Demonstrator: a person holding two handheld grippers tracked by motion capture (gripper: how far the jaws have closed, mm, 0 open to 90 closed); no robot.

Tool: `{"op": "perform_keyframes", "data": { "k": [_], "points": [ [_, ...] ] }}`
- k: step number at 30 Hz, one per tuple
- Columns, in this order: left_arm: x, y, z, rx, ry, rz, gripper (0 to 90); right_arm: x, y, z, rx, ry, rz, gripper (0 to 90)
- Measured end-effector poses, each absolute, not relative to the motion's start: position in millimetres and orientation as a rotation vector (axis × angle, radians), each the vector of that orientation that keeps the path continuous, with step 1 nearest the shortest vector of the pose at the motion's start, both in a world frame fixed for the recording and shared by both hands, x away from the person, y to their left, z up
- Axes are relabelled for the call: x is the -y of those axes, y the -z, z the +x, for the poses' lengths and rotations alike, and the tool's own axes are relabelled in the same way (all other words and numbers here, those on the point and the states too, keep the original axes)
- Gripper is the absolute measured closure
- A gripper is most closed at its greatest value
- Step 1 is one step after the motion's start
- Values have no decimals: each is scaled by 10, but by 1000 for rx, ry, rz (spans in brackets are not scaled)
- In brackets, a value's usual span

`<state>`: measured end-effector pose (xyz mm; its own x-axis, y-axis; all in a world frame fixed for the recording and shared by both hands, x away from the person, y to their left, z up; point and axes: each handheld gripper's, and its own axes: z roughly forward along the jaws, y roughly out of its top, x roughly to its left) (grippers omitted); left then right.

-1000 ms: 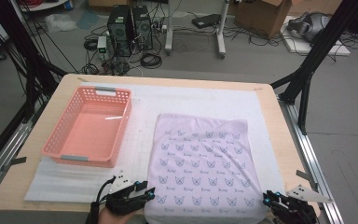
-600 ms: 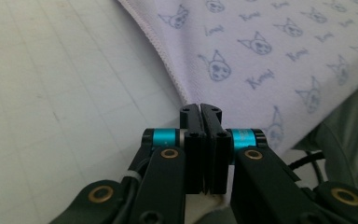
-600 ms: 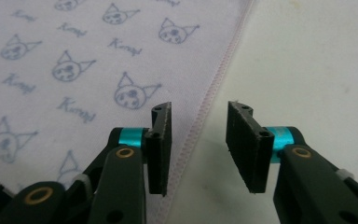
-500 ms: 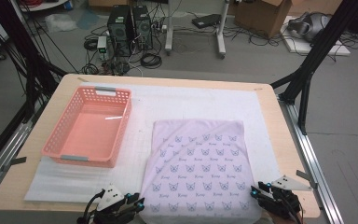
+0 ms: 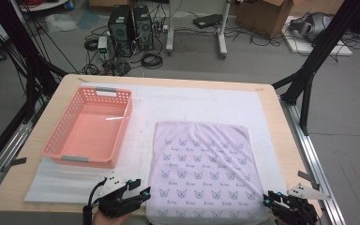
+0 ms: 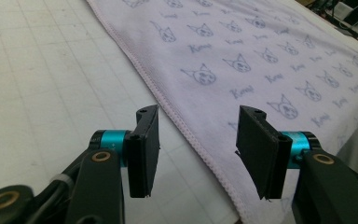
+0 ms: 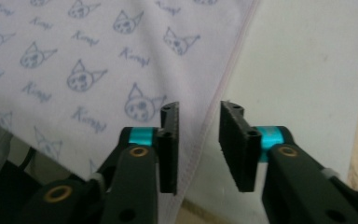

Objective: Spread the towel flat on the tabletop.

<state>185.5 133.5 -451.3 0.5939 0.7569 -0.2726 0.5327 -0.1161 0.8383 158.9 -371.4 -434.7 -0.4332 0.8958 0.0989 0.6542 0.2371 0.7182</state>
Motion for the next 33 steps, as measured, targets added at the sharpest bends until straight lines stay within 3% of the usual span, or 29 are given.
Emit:
{"op": "perform_keyframes", "data": {
  "k": [14, 20, 24, 33],
  "points": [
    [-1252, 4453, 2297, -935, -240, 1737, 466, 3773, 4297, 1951, -2093, -1105, 1371, 603],
    [-1173, 4452, 2580, -841, -265, 1751, 467, 3770, 4317, 2332, -2086, -1114, 1341, 603],
    [-1129, 4443, 2775, -875, -228, 1750, 451, 3708, 4336, 2712, -2117, -1101, 1343, 564],
    [-1072, 4406, 3070, -887, -261, 1763, 408, 3421, 4338, 3641, -2173, -1021, 1262, 783]
  ]
}}
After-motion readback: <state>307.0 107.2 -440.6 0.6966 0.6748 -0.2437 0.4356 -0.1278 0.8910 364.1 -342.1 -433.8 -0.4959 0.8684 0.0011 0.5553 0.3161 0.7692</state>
